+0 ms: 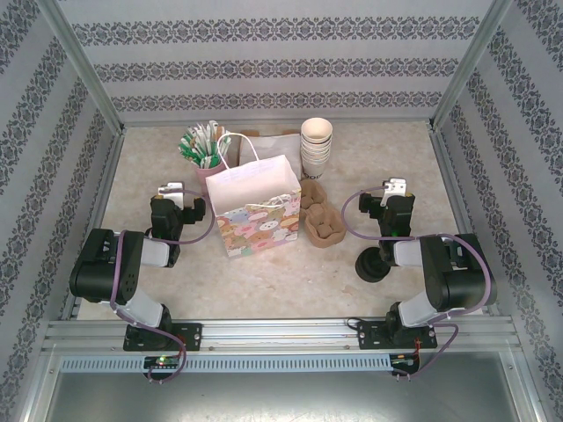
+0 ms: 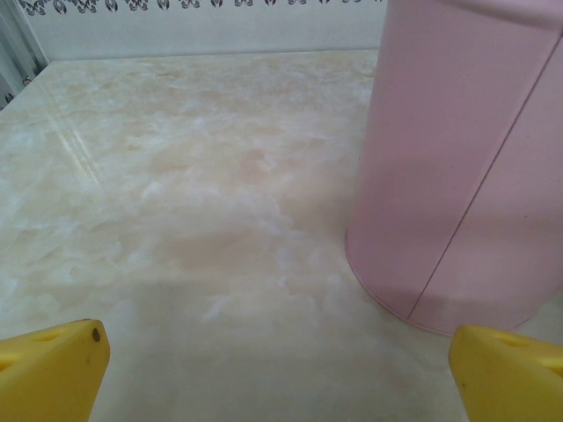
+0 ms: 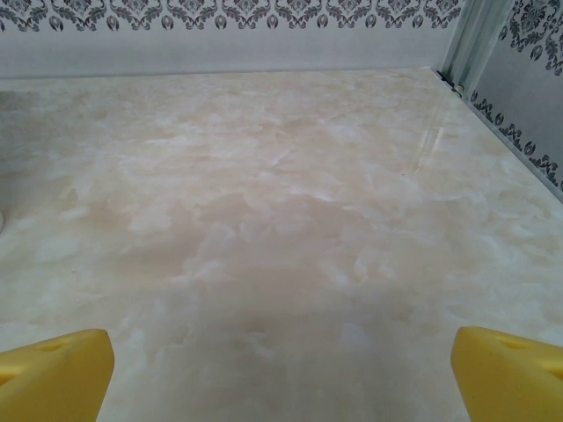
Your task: Pack the takeout coffee
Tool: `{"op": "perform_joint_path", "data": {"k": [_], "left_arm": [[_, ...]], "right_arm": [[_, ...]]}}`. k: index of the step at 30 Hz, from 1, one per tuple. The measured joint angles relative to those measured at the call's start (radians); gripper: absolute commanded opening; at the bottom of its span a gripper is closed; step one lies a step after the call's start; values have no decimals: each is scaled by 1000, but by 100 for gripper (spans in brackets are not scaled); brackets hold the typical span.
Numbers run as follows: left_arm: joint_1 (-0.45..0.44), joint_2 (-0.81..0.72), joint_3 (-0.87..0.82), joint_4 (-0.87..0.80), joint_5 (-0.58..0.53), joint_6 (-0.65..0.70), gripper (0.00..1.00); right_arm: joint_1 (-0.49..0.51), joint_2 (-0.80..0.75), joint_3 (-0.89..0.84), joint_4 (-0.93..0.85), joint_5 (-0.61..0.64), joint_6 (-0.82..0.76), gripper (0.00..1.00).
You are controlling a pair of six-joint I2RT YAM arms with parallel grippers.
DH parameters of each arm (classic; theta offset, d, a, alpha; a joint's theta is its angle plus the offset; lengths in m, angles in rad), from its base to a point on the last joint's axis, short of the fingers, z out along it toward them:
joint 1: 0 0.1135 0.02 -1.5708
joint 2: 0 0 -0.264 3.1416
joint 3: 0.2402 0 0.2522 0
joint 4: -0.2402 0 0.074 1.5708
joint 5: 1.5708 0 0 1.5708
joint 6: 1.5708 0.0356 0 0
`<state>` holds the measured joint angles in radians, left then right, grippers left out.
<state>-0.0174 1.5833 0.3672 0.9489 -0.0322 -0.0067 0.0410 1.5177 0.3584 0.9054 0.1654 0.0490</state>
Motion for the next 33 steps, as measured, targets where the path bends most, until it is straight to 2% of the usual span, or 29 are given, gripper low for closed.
{"op": "perform_joint_path", "data": {"k": [4, 8, 12, 16, 23, 25, 29, 33], "left_arm": [[0, 0, 0, 0, 3, 0, 100], [0, -67, -17, -34, 10, 1, 100], [0, -323, -22, -204, -28, -44, 100], [0, -602, -15, -395, -77, -187, 100], [0, -1067, -23, -745, -69, -482, 100], [0, -1164, -3, -867, -45, -560, 100], [0, -1179, 106, -1112, 55, -672, 100], [0, -1083, 259, -1309, 211, -710, 96]], "right_arm": [[1, -10, 0, -15, 1, -3, 98], [24, -127, 17, -152, 24, -7, 98], [33, -299, 143, -435, 66, 44, 98], [4, -424, 249, -640, 70, 177, 98], [-122, -528, 334, -980, -94, 473, 97], [-150, -531, 395, -1089, -159, 537, 93], [-166, -531, 542, -1265, -286, 601, 81], [-159, -529, 662, -1366, -397, 628, 65]]}}
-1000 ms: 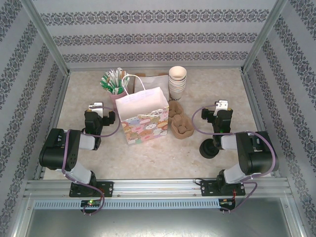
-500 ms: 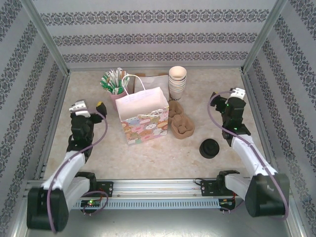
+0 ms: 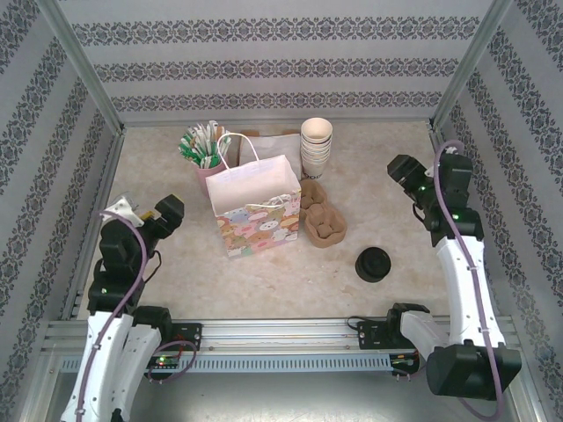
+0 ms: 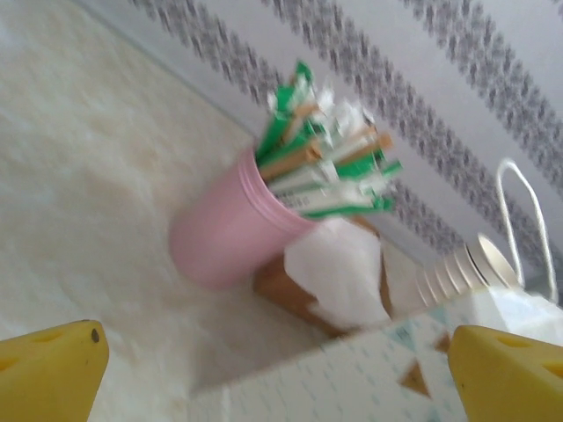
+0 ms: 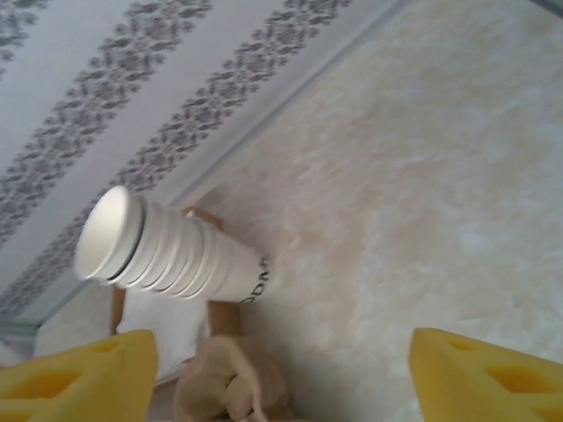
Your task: Pack the takeout coffee
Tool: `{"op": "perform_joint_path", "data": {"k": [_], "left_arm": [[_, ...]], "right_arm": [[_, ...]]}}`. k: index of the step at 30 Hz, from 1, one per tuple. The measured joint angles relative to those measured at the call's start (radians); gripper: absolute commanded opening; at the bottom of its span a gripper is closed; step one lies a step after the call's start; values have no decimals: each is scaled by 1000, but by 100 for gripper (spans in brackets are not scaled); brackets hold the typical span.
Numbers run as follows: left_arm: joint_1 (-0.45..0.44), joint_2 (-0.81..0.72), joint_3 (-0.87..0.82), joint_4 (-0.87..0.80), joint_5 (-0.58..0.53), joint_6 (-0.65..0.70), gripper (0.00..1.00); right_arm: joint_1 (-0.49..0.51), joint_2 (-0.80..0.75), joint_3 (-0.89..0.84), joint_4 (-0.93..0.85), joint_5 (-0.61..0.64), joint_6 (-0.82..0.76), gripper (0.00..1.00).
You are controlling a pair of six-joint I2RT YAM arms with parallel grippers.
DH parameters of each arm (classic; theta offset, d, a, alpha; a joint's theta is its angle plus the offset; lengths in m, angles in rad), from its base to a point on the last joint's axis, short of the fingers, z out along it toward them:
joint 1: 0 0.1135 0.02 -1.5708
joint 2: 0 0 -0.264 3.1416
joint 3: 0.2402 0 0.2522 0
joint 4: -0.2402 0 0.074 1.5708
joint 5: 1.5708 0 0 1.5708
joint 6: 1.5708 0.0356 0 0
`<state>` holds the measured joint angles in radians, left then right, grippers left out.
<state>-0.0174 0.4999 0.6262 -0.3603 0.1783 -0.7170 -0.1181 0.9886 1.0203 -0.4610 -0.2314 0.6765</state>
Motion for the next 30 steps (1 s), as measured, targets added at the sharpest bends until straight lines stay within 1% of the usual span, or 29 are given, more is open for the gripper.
{"op": "perform_joint_path", "data": {"k": [3, 5, 7, 8, 9, 10, 12, 16, 19, 21, 24, 28, 30], "left_arm": [[0, 100, 103, -98, 121, 25, 93], [0, 145, 144, -133, 174, 55, 91], [0, 180, 158, -146, 215, 83, 83], [0, 191, 158, -149, 228, 97, 82], [0, 199, 154, -150, 237, 111, 80], [0, 201, 149, -149, 240, 120, 77], [0, 195, 132, -149, 239, 138, 77], [0, 147, 101, -149, 235, 162, 77], [0, 95, 87, -151, 211, 171, 77], [0, 73, 86, -154, 185, 172, 76], [0, 51, 86, -154, 155, 173, 74], [0, 56, 86, -155, 149, 172, 74], [0, 56, 86, -156, 150, 172, 72]], "right_arm": [[36, 21, 64, -39, -29, 8, 57], [76, 55, 103, -45, -31, 13, 56], [129, 112, 151, -45, -28, 14, 55], [149, 140, 173, -45, -24, 13, 53], [172, 180, 204, -44, -20, 11, 49], [196, 224, 238, -44, -14, 9, 46], [236, 312, 304, -40, -2, 16, 42], [298, 491, 431, -34, 31, 28, 38], [323, 592, 502, -34, 56, 36, 37], [330, 634, 526, -26, 70, 46, 33], [330, 679, 541, -5, 83, 63, 32], [330, 723, 559, 17, 87, 81, 32], [330, 736, 561, 32, 92, 84, 32]]}}
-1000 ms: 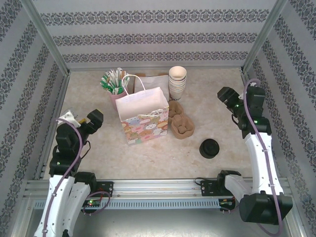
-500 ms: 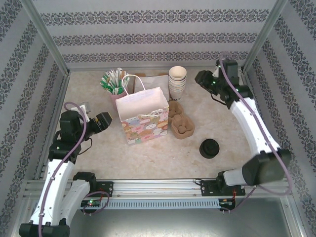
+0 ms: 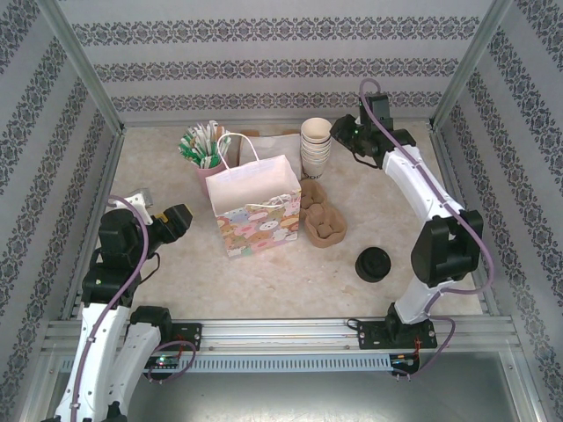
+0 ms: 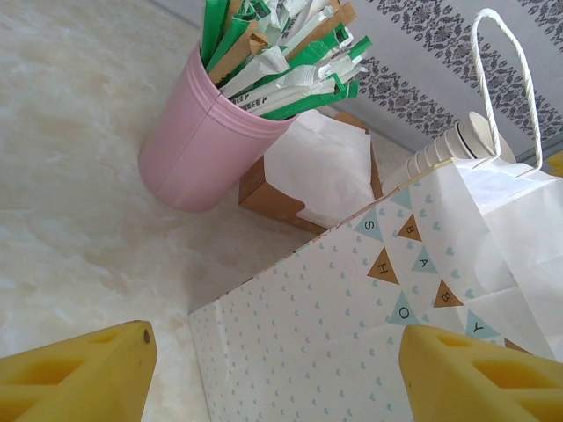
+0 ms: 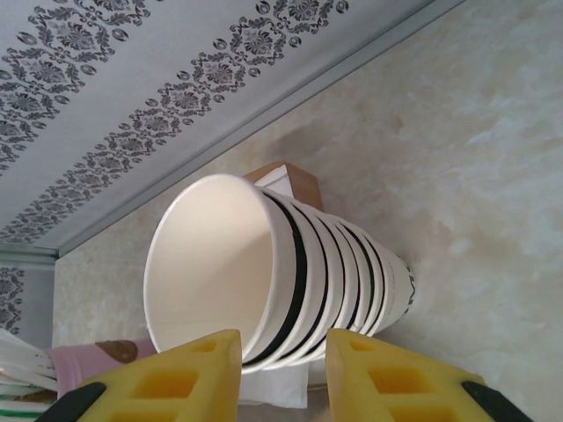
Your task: Pack the takeout coffee
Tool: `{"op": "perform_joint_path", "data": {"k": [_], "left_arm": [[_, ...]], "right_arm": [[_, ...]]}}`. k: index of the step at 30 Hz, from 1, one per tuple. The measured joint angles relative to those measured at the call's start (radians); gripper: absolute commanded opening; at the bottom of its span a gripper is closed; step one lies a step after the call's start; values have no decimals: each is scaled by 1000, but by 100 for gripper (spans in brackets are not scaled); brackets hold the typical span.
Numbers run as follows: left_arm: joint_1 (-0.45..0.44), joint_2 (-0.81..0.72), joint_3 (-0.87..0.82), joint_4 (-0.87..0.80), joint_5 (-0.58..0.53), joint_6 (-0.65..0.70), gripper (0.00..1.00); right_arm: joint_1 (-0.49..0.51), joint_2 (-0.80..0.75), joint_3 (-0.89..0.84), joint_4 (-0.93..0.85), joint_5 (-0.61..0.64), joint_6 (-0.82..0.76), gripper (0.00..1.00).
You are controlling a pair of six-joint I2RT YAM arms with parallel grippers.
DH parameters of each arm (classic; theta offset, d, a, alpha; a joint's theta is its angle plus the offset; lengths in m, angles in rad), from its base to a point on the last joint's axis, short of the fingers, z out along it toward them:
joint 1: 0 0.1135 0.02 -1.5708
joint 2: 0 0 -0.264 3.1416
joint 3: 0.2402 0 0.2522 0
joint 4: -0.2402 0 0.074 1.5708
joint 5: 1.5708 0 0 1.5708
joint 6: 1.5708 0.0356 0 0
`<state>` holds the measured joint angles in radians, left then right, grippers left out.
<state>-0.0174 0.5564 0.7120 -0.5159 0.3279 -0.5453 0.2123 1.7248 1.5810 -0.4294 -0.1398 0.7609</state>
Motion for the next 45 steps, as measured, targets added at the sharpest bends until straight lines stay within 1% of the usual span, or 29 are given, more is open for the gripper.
{"op": "perform_joint_path", "data": {"k": [2, 6, 10, 27, 33, 34, 45], "left_arm": [[0, 0, 0, 0, 0, 0, 69], [0, 1, -2, 0, 0, 0, 68], [0, 5, -2, 0, 1, 0, 67], [0, 8, -11, 0, 8, 0, 67], [0, 6, -11, 0, 8, 0, 67], [0, 5, -11, 0, 8, 0, 67], [0, 5, -12, 0, 7, 0, 67]], "right_arm": [[0, 7, 0, 15, 2, 1, 32], [0, 21, 13, 26, 2, 1, 28], [0, 27, 15, 38, 3, 2, 28], [35, 107, 62, 42, 26, 0, 28], [40, 120, 73, 40, 47, -1, 26], [40, 120, 73, 40, 50, -2, 24], [40, 121, 75, 36, 76, -7, 22]]}}
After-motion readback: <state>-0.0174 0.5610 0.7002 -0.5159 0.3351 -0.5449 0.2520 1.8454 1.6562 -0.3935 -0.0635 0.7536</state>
